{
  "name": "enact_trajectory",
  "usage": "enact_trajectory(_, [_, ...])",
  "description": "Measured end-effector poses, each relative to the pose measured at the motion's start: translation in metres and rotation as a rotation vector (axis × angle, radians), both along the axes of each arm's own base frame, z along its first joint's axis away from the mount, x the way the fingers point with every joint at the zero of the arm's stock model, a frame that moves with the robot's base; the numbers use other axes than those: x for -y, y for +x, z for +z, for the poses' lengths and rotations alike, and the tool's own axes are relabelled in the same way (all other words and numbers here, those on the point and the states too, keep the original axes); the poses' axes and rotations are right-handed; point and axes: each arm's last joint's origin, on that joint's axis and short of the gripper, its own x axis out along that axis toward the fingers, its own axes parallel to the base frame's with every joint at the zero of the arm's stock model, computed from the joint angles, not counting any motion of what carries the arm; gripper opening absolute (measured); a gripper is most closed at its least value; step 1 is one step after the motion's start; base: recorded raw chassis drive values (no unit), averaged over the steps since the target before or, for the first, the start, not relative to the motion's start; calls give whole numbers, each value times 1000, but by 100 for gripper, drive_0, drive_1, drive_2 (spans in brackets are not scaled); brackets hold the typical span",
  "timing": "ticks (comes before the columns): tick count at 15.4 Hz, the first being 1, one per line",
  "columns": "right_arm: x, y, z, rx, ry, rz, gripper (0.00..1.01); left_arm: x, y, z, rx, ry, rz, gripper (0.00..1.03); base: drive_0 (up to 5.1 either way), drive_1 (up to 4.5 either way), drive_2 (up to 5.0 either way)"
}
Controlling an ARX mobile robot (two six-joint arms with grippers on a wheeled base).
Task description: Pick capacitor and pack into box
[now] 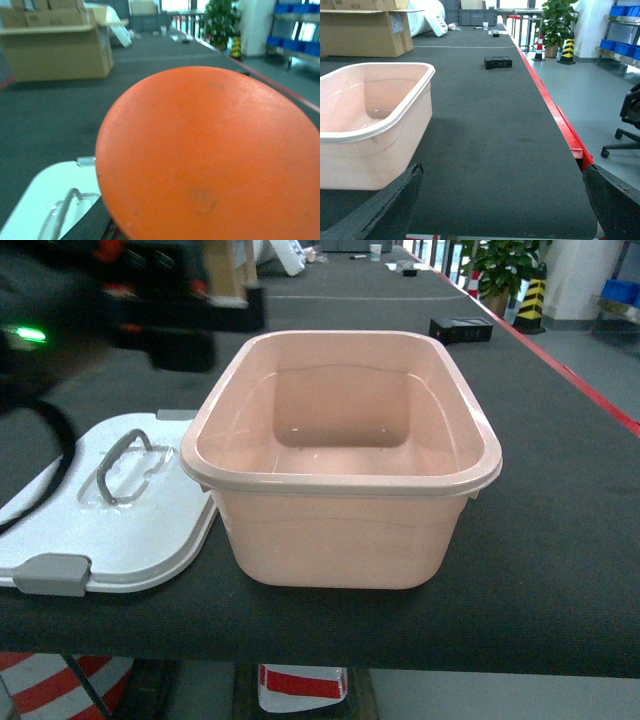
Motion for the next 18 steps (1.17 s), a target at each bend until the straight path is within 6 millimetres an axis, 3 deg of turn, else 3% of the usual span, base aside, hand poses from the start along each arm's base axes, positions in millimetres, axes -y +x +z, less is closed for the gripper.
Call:
enact_trajectory(3, [0,0,0,0,0,0,98,36,72,-5,-66,-4,-23,44,0,0,0])
enact_trajectory(5, [0,0,0,0,0,0,98,52,99,1,-62,-12,-55,46,0,0,0])
enact_trajectory(6, [0,0,0,0,0,0,98,56,104,2,-54,-14,-62,54,0,0,0])
enact_trajectory(8, [0,0,0,0,0,0,98,59,106,3,-49,-16,-74,61,0,0,0])
enact_trajectory(11, [0,0,0,0,0,0,98,61,105,4,-42,-19,-94,98,0,0,0])
enact_trajectory(14, [0,0,0,0,0,0,98,61,105,4,-40,-18,-94,98,0,0,0])
enact_trajectory(16, [0,0,0,0,0,0,98,36,92,4,42,-64,-31,98,0,0,0])
enact_trajectory(18, [0,0,0,0,0,0,98,-20,77,13,73,-86,69,98,0,0,0])
